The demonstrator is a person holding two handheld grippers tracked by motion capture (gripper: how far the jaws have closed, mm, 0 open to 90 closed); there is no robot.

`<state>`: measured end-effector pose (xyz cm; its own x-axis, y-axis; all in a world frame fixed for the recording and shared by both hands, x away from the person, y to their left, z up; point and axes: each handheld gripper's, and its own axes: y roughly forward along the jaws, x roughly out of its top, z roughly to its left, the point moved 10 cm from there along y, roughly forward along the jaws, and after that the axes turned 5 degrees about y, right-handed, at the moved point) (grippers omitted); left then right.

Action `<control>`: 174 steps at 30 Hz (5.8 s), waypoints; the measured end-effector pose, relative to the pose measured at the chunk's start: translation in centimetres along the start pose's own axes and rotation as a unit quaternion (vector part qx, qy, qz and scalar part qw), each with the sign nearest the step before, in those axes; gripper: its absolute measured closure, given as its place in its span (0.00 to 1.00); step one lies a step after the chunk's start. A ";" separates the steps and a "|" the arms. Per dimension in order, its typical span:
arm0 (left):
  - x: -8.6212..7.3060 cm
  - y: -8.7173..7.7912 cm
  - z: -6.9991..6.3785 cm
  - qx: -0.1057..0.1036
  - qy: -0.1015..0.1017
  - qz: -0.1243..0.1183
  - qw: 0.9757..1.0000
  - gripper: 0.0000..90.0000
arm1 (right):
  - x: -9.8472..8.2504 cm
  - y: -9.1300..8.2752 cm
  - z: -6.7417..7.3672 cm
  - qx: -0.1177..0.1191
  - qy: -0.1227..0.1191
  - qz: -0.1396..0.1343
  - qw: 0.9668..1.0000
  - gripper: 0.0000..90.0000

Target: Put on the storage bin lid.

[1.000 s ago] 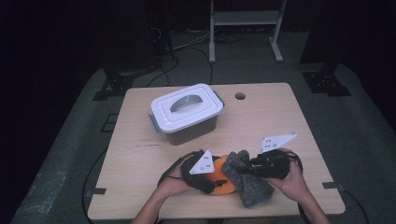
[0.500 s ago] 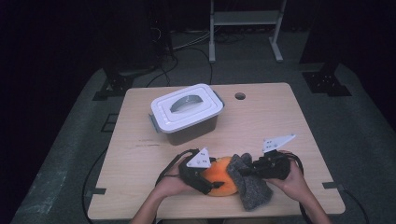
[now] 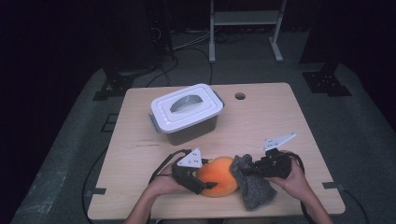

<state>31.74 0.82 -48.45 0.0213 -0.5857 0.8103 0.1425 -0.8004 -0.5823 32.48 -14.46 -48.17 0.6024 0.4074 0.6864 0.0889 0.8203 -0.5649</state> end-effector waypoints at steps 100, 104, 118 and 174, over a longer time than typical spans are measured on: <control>1.4 0.9 -1.1 0.011 0.005 0.019 1.000 0.28 | 1.0 -0.9 2.3 0.003 -0.021 0.006 1.000 0.85; 1.4 1.0 -1.2 0.010 0.002 0.025 1.000 0.25 | 1.0 -0.7 2.4 -0.002 -0.025 0.010 1.000 0.85; 1.8 1.2 -1.8 0.015 0.033 0.031 0.999 0.26 | 3.0 -0.1 4.5 -0.008 -0.061 -0.012 0.998 0.86; 1.1 1.0 -0.2 0.045 0.036 0.019 0.998 0.29 | 2.0 -0.1 2.2 -0.026 -0.046 -0.013 0.999 0.85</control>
<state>31.66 -0.65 -48.11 -0.0425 -0.6255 0.7790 0.2305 -0.7648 -0.6016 31.92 -12.81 -45.68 0.5243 0.4231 0.7390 0.1459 0.8104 -0.5675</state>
